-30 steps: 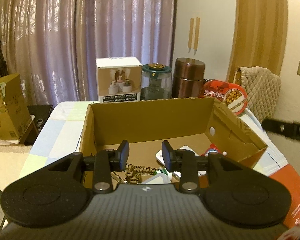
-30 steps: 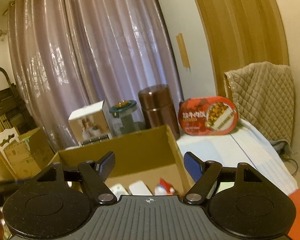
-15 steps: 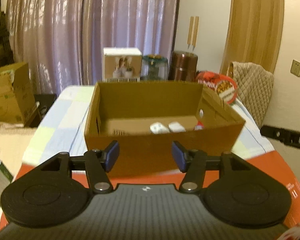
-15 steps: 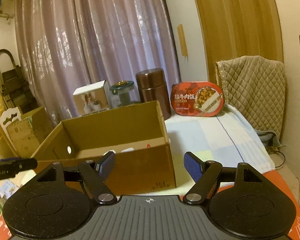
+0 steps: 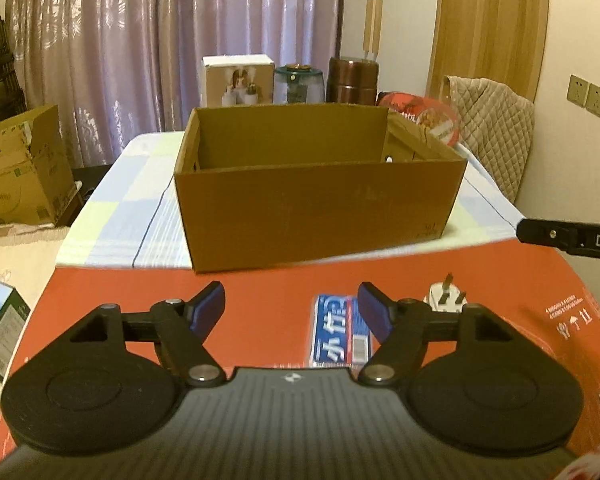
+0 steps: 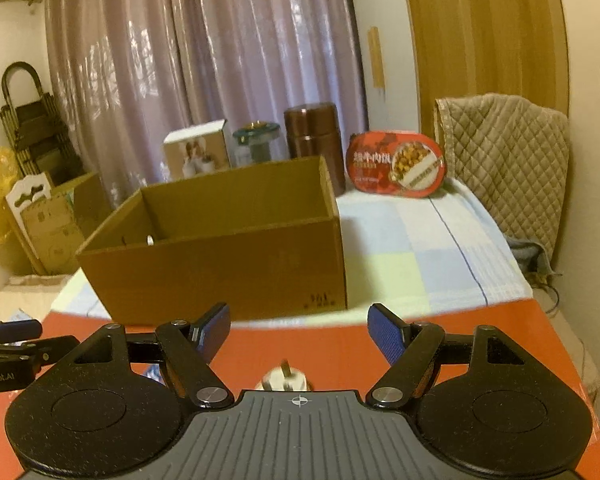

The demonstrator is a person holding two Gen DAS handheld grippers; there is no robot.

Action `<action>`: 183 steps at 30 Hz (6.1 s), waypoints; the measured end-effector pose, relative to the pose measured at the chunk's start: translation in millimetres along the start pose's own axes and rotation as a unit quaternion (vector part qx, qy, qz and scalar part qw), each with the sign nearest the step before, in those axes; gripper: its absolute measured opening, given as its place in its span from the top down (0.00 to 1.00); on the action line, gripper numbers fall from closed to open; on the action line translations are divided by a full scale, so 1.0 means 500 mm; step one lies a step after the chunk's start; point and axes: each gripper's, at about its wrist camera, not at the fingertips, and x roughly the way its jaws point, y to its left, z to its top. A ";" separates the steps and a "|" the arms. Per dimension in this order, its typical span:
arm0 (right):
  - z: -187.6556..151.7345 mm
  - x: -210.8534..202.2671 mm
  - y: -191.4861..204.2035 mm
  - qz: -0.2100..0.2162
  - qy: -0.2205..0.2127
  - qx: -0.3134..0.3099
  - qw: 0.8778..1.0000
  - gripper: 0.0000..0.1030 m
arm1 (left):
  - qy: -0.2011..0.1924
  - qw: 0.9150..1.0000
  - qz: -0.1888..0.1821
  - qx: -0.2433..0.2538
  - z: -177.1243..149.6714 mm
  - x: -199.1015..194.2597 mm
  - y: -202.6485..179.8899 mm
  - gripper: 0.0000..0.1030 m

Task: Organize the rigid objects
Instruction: 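Withdraw both tools from the box back over the mat, then grasp the blue toothpick box with the left gripper while the right gripper grasps the white plug, then carry the toothpick box with the left gripper while the right gripper carries the plug to the box, then lower the toothpick box into the box and open the left gripper while the right gripper releases the plug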

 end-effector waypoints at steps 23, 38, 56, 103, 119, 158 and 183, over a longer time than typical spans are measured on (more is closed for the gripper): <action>-0.096 0.023 0.003 0.001 0.061 0.006 0.998 0.29 | 0.033 0.999 0.001 -0.001 -0.053 0.017 0.036 0.32; -0.119 0.078 0.026 0.006 0.074 -0.024 0.997 0.29 | 0.037 0.999 -0.007 0.000 -0.054 0.034 0.033 0.32; -0.158 0.204 0.042 -0.001 0.072 -0.033 0.997 0.39 | 0.042 0.999 -0.016 0.008 -0.041 0.092 0.030 0.32; -0.110 0.174 0.017 -0.018 0.050 0.000 0.999 0.56 | 0.097 0.991 -0.052 0.075 -0.069 0.212 -0.084 0.49; -0.080 0.149 0.039 -0.002 0.032 -0.001 0.999 0.56 | 0.061 0.994 -0.065 0.056 -0.023 0.162 -0.068 0.49; 0.222 0.160 0.066 0.039 -0.085 0.023 0.995 0.56 | -0.067 0.997 0.001 -0.033 0.272 0.159 0.075 0.49; 0.200 0.344 0.037 0.011 -0.008 0.039 0.999 0.56 | 0.010 0.999 0.019 -0.040 0.238 0.325 0.116 0.49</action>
